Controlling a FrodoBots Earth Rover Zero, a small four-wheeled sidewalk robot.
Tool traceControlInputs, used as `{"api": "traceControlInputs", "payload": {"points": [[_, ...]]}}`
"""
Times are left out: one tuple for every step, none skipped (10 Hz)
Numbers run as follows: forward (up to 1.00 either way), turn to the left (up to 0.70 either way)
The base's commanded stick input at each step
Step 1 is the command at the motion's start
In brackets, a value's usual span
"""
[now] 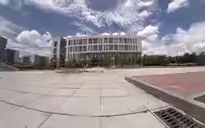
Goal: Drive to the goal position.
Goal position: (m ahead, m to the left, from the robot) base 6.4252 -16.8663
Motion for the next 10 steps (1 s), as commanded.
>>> {"api": "traceControlInputs", "payload": {"points": [[0.7, 0.15], [0.7, 0.14], [0.7, 0.16], [0.7, 0.17], [0.7, 0.08], [0.7, 0.03], [0.7, 0.0], [0.7, 0.01], [0.7, 0.11], [0.7, 0.11]]}}
